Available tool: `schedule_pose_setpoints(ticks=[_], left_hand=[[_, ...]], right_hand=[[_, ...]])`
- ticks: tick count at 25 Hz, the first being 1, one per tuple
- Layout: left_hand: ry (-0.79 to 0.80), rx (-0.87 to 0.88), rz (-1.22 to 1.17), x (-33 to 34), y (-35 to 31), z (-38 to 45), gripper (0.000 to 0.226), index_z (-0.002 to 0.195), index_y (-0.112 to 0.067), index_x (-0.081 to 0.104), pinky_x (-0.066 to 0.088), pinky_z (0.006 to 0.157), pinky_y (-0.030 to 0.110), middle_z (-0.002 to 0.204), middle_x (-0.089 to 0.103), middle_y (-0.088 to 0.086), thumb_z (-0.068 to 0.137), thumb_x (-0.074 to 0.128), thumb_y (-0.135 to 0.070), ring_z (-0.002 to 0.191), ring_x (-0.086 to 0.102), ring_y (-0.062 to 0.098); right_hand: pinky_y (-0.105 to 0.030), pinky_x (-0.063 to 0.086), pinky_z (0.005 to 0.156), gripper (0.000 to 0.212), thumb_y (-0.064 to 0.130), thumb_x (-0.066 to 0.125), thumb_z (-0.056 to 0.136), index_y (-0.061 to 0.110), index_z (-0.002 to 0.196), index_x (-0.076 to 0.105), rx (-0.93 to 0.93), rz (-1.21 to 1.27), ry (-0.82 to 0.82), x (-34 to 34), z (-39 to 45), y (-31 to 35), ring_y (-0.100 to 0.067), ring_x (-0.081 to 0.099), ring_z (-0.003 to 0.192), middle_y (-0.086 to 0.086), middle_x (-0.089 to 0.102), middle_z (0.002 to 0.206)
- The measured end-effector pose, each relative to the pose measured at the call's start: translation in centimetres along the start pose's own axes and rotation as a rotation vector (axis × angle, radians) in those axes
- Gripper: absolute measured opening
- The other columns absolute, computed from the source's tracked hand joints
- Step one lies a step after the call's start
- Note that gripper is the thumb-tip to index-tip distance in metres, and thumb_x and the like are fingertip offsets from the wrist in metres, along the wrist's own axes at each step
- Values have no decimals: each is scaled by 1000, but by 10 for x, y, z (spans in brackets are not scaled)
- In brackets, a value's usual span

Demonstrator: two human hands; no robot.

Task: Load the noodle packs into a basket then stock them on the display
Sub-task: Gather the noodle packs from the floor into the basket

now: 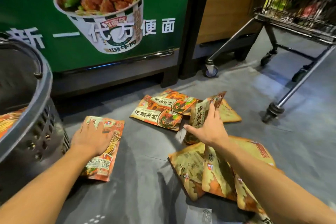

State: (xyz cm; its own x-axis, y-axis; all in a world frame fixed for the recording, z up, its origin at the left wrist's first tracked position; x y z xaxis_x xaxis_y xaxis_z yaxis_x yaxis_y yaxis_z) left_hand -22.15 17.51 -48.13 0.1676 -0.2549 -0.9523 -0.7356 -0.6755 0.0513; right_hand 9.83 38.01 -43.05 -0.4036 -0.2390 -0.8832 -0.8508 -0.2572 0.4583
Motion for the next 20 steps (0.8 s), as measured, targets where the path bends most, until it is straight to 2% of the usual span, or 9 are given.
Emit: schedule_pose_setpoints(ticks=[4, 7, 9, 11, 13, 17, 18, 20], left_hand=[[140, -138, -95, 47, 9, 14, 71, 162, -21, 1, 13, 123, 51, 165, 0, 29, 103, 11, -59, 154, 3, 41], [183, -179, -99, 72, 11, 17, 69, 162, -17, -2, 6, 125, 49, 166, -1, 27, 105, 12, -54, 154, 1, 41], [198, -160, -72, 85, 10, 20, 72, 162, -19, -3, 1, 124, 49, 167, -1, 23, 103, 16, -58, 155, 0, 37], [194, -153, -36, 91, 9, 22, 77, 161, -22, 0, 2, 123, 51, 167, 4, 20, 100, 21, -63, 155, 5, 36], [172, -160, -49, 91, 10, 23, 76, 161, -24, 3, 4, 123, 52, 166, 10, 19, 100, 22, -63, 153, 10, 36], [174, -129, -171, 87, 9, 26, 60, 160, -34, 7, 7, 123, 55, 163, 15, 14, 104, 23, -48, 150, 13, 37], [188, -108, -207, 87, 6, 25, 58, 160, -38, 9, 11, 122, 57, 162, 13, 12, 105, 26, -45, 149, 11, 36], [199, -45, -207, 89, -3, 21, 59, 159, -42, 12, 21, 117, 58, 157, 15, 8, 104, 33, -37, 147, 11, 34]], right_hand=[[-50, 29, 121, 141, 58, 86, 68, 14, 159, -13, 136, 217, 47, 39, 9, -18, -39, 27, 149, -20, 14, 164], [-51, 33, 118, 135, 58, 79, 77, 16, 157, -22, 213, 231, 68, 57, 19, -25, -42, 37, 144, -22, 18, 164], [-50, 38, 114, 124, 55, 68, 87, 15, 156, -26, 230, 209, 66, 65, 24, -22, -44, 45, 137, -26, 32, 159], [-48, 41, 110, 113, 49, 59, 95, 11, 155, -28, 225, 185, 38, 70, 25, -14, -45, 49, 132, -28, 44, 150], [-46, 42, 107, 102, 41, 51, 100, 7, 154, -28, 199, 175, 18, 75, 23, -6, -45, 52, 128, -29, 49, 146], [-48, 51, 91, 89, 36, 42, 100, 10, 155, -24, 102, 196, 10, 94, 12, 13, -39, 63, 101, -24, 62, 126], [-48, 51, 89, 89, 37, 41, 99, 13, 155, -25, 86, 218, 26, 100, 6, 20, -39, 63, 101, -22, 61, 128], [-52, 49, 96, 87, 36, 42, 99, 17, 155, -21, 65, 252, 34, 112, -6, 34, -44, 59, 112, -23, 50, 143]])
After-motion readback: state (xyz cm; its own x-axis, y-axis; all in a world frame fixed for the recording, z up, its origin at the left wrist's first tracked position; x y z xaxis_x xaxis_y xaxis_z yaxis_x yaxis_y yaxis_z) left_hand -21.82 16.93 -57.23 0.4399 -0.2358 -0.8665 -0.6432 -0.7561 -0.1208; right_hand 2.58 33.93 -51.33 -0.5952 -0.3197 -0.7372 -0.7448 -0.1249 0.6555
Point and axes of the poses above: each hand's wrist, its own z-axis towards the middle knuckle, its own x-axis out of the palm, y = z × x, the point moved 3 cm from there along z, towards the middle knuckle
